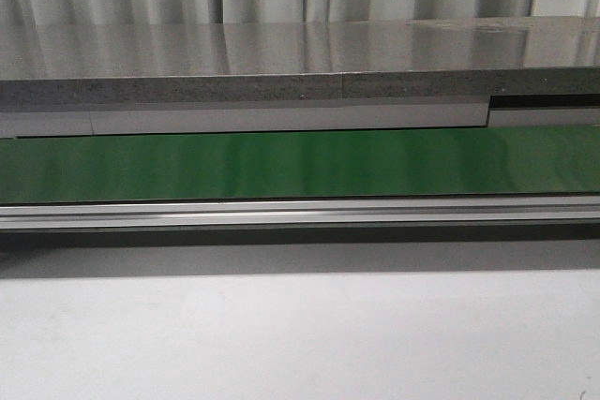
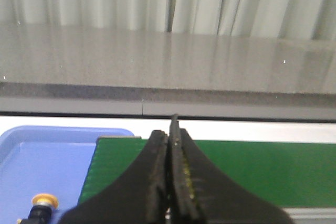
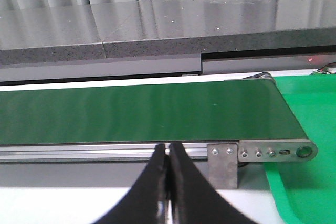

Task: Move button from left to right

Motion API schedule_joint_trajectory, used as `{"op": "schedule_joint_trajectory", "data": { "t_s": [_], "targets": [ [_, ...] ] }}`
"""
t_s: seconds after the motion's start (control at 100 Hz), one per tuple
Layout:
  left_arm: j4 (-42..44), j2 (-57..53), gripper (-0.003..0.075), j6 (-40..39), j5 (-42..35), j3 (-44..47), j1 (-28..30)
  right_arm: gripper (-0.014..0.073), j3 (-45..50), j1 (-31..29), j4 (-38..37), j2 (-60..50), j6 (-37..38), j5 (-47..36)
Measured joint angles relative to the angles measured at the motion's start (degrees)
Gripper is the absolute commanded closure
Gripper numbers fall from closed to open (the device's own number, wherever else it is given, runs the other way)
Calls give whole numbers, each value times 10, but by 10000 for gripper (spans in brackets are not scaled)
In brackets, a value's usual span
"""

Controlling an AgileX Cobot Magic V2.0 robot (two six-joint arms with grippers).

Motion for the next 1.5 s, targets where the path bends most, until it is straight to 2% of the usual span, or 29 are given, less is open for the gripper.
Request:
{"op": "schedule_joint_trajectory", "data": {
  "t_s": [0.18,0.32,0.6,0.97,1.02,1.09,1.14,1.26,1.34,1.4,1.5],
  "targets": [
    [3,104,741,0,158,-111,0,660,0,0,0,0,0,0],
    [3,180,741,0,241,-157,0,660,0,0,0,0,0,0],
    [5,273,741,0,260,-165,0,660,0,0,0,0,0,0],
    [4,320,731,0,265,-165,0,660,0,0,0,0,0,0],
    [4,322,699,0,271,-165,0,660,0,0,0,0,0,0],
    [4,323,606,0,277,-165,0,660,0,0,0,0,0,0],
    [4,323,513,0,283,-165,0,660,0,0,0,0,0,0],
    [4,323,235,0,294,-165,0,660,0,0,0,0,0,0],
    [4,323,102,0,296,-165,0,660,0,0,0,0,0,0],
    [4,323,63,0,298,-165,0,660,0,0,0,0,0,0],
    [4,323,58,0,302,-165,0,660,0,0,0,0,0,0]
  ]
}}
